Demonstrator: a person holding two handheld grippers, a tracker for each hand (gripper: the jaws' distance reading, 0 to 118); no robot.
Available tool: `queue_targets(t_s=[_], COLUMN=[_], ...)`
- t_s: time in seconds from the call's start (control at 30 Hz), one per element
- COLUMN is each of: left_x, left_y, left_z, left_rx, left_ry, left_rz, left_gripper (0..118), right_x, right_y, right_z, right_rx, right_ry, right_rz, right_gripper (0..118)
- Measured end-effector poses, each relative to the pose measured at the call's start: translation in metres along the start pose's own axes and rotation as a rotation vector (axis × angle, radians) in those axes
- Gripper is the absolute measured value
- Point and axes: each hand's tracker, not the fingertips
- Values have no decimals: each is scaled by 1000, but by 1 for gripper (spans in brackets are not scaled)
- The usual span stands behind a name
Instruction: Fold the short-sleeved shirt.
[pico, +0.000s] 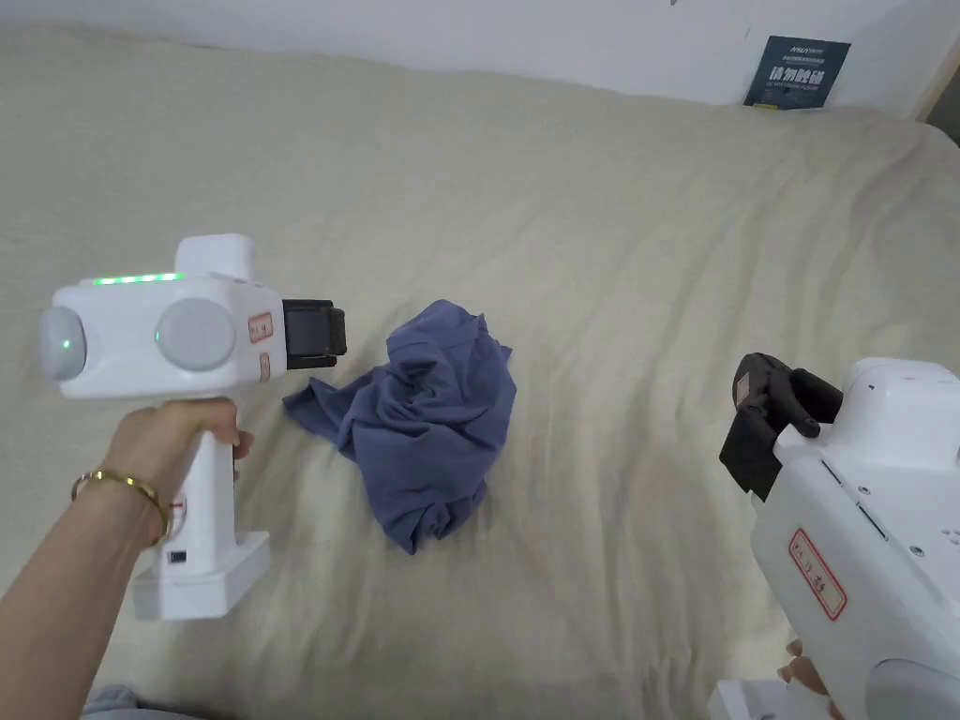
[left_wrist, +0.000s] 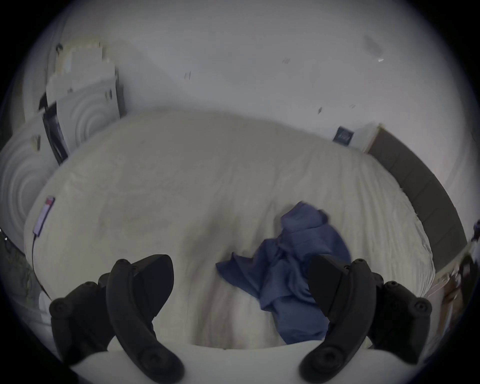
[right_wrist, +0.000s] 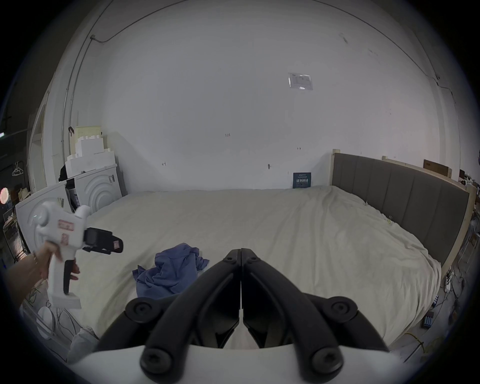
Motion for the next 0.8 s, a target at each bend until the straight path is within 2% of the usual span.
queue_targets(t_s=[0.13, 0.33, 0.4, 0.43, 0.47, 0.5, 0.53, 0.6, 0.73, 0.8], left_x=[-4, 8, 9, 10, 12, 11, 13, 15, 11, 14], left_y=[14, 10, 7, 6, 5, 3, -1, -8, -9, -5], left_z=[-51, -97, -106, -109, -112, -113, -113, -112, -103, -84], left_rx=[-186, -330, -337, -344, -352, -360, -370, -364, -314, -216], left_ry=[54, 79, 92, 95, 93, 82, 54, -1, 31, 11], left_rz=[44, -1, 13, 18, 21, 25, 27, 6, 37, 8], left_gripper=[107, 88, 72, 59, 39, 27, 18, 7, 7, 7], right_x=[2, 7, 10, 11, 12, 13, 13, 14, 16, 15], right_y=[-7, -14, -14, -15, -15, -15, -15, -16, -16, -12], right_z=[-10, -23, -26, -27, -28, -28, -29, -29, -28, -29], right_rx=[-41, -96, -103, -106, -109, -111, -114, -116, -119, -118], right_ry=[-8, -24, -27, -32, -36, -39, -41, -47, -47, -40], right_rz=[9, 14, 6, 4, 3, 2, 1, -2, 2, 14], right_gripper=[4, 4, 4, 4, 4, 4, 4, 4, 4, 4])
